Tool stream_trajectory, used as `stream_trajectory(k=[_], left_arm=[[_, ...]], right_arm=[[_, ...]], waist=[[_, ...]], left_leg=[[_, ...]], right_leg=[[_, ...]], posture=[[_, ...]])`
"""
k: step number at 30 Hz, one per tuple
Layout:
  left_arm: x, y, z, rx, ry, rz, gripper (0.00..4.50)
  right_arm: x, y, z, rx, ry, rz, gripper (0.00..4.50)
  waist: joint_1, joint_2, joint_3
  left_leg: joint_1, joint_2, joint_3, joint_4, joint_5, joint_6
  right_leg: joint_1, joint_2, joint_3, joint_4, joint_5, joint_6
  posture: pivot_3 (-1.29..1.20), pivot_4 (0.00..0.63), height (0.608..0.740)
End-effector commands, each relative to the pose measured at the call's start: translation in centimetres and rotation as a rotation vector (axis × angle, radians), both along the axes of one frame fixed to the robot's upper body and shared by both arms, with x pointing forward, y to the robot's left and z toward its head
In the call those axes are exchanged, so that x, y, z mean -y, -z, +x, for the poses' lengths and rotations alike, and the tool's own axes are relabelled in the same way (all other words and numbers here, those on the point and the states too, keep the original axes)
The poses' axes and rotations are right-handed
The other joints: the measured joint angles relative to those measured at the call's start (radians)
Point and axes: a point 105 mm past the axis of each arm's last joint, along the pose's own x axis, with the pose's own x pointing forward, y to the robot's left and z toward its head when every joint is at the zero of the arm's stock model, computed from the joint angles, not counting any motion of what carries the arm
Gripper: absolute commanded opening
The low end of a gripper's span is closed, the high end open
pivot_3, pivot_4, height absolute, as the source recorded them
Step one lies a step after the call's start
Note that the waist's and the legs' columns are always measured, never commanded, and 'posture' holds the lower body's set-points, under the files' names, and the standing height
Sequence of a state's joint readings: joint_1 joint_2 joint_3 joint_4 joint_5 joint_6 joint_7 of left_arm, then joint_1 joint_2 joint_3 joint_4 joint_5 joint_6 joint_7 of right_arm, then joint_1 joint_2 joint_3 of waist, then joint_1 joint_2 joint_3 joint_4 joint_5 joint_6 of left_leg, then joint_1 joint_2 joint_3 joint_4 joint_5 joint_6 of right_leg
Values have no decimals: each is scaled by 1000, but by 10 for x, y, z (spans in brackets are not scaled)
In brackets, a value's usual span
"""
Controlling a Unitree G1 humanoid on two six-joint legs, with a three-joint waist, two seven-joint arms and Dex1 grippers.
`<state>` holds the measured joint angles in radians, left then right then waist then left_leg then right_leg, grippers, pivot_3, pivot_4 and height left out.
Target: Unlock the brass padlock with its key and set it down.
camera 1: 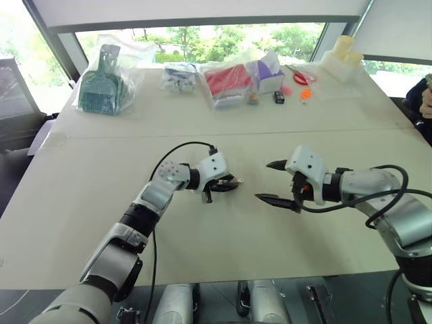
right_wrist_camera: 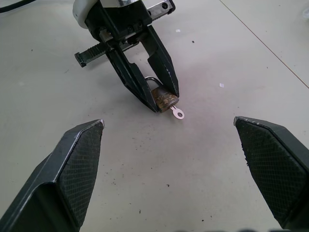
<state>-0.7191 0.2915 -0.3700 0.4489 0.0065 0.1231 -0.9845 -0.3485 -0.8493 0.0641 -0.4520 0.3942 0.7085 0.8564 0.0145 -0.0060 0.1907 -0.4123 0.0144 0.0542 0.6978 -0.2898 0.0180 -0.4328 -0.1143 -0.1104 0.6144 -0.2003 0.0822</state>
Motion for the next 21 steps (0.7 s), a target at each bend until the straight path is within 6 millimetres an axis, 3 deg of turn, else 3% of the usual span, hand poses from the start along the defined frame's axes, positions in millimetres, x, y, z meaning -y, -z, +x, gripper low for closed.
stream_trajectory(k=[1, 10, 17, 21], left_arm=[[-14, -10, 5, 26, -3, 15, 739], [-32, -82, 2, 142, 172, -54, 739], [-46, -95, -3, 130, 233, -38, 739], [-48, -96, -6, 120, 247, -38, 739]], right_arm=[[-8, -15, 1, 103, -21, 0, 4500], [-41, -14, 24, 411, -132, -136, 4500], [-62, -21, 41, 699, -213, -260, 4500], [-71, -23, 43, 769, -243, -272, 4500]], waist=[[-3, 0, 0], [1, 0, 0], [-3, 0, 0], [-4, 0, 0]], left_leg=[[0, 0, 0, 0, 0, 0], [-1, 0, 0, 0, 0, 0], [-1, -3, 1, 0, 0, 0], [-1, -2, 1, 0, 0, 0]], right_leg=[[0, 0, 0, 0, 0, 0], [-1, 1, 0, 1, 0, 0], [-1, 0, 0, 0, 0, 0], [-1, 1, 0, 1, 0, 0]], posture=[[0, 150, 740], [0, 150, 740], [0, 150, 740], [0, 150, 740]])
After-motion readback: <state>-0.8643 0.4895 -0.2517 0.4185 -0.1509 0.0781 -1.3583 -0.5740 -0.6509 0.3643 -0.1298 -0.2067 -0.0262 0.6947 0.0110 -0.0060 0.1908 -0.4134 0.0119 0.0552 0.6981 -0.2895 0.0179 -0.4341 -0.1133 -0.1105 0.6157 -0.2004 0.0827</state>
